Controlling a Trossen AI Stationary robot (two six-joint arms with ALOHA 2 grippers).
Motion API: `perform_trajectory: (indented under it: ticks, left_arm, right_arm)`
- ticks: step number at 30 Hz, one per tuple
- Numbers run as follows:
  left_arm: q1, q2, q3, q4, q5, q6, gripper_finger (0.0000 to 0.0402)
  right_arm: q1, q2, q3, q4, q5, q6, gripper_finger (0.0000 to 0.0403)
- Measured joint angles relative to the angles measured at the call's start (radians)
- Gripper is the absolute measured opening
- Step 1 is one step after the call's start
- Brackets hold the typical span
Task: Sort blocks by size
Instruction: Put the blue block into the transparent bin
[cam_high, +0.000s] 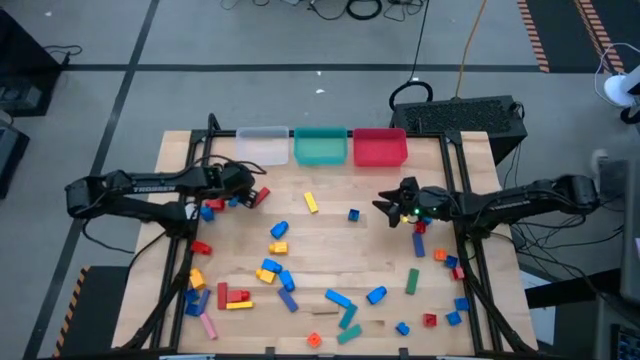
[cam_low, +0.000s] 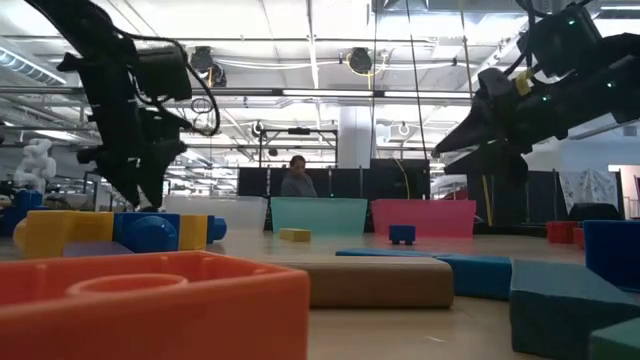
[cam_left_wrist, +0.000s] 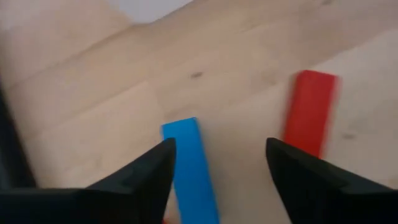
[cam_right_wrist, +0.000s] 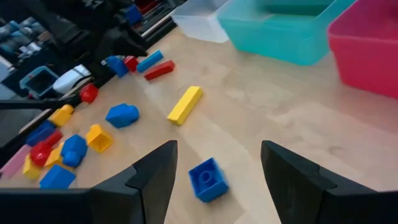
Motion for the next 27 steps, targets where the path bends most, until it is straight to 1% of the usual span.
perform_trajectory:
  ticks: [2,4,10,20,22,24,27]
  left_arm:
    - [0.026,0.019,0.000,-0.023,-0.007,-0.021,0.0280]
    - [0.051,0.039,-0.001,-0.039,-0.007,-0.030,0.0286]
    - [0.102,0.082,-0.001,-0.029,-0.004,0.003,0.0285]
    - [0.162,0.176,-0.030,0.058,0.055,0.096,0.0285]
    - [0.170,0.184,-0.030,0.062,0.059,0.099,0.0281]
    - [0.176,0.182,-0.031,0.068,0.070,0.099,0.0269]
    - [0.184,0.175,-0.033,0.072,0.091,0.100,0.0233]
  right_arm:
    - [0.018,0.000,0.000,0.000,0.000,0.000,0.0219]
    - [0.031,0.000,0.000,0.000,0.000,0.000,0.0219]
    - [0.053,0.000,-0.001,-0.001,0.001,0.000,0.0219]
    - [0.061,-0.001,-0.001,-0.001,0.005,0.002,0.0219]
    - [0.061,-0.001,-0.001,-0.001,0.005,0.004,0.0219]
    - [0.061,-0.001,-0.001,-0.001,0.005,0.004,0.0219]
    - [0.061,-0.001,-0.001,-0.002,0.006,0.004,0.0219]
